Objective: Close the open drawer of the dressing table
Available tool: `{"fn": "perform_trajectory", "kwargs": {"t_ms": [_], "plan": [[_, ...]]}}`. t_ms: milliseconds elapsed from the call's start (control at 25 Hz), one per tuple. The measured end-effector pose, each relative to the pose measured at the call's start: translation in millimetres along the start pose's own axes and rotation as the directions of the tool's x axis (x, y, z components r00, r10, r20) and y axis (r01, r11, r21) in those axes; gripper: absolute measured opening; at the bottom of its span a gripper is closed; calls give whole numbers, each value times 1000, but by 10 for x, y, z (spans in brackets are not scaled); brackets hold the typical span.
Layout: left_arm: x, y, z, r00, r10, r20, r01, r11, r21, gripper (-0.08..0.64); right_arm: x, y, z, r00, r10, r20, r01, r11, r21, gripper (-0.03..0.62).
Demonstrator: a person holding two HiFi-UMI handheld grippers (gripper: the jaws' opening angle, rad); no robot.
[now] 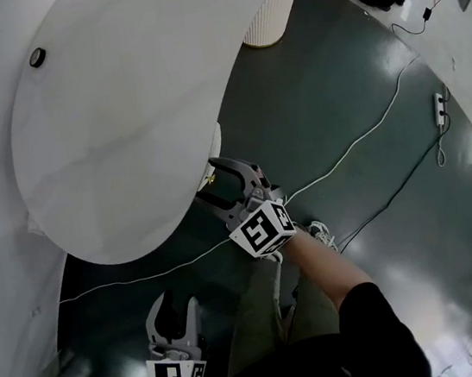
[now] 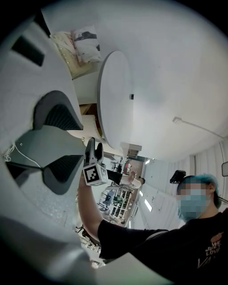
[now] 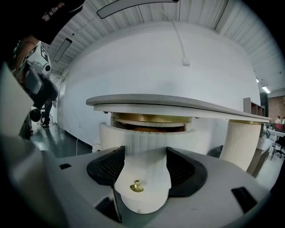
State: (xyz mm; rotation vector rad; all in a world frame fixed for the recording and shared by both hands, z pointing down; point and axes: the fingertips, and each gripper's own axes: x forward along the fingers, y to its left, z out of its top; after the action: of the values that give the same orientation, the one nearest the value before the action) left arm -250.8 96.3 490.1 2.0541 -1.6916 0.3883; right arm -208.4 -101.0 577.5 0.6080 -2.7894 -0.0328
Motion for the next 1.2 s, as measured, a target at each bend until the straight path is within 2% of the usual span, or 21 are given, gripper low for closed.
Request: {"fn": "perform_trajectory", "kwargs": {"t_ms": [360,1200], "plan": [[-64,127,79,1000,3,-21,-3,1000,17,186,292,-47,160,999,3,40,-3,1000,-3,278],[87,67,-60,998,-14,-53,15,1000,16,186,552,-78,195,994,11,109,-10,1000,-13,287]]}}
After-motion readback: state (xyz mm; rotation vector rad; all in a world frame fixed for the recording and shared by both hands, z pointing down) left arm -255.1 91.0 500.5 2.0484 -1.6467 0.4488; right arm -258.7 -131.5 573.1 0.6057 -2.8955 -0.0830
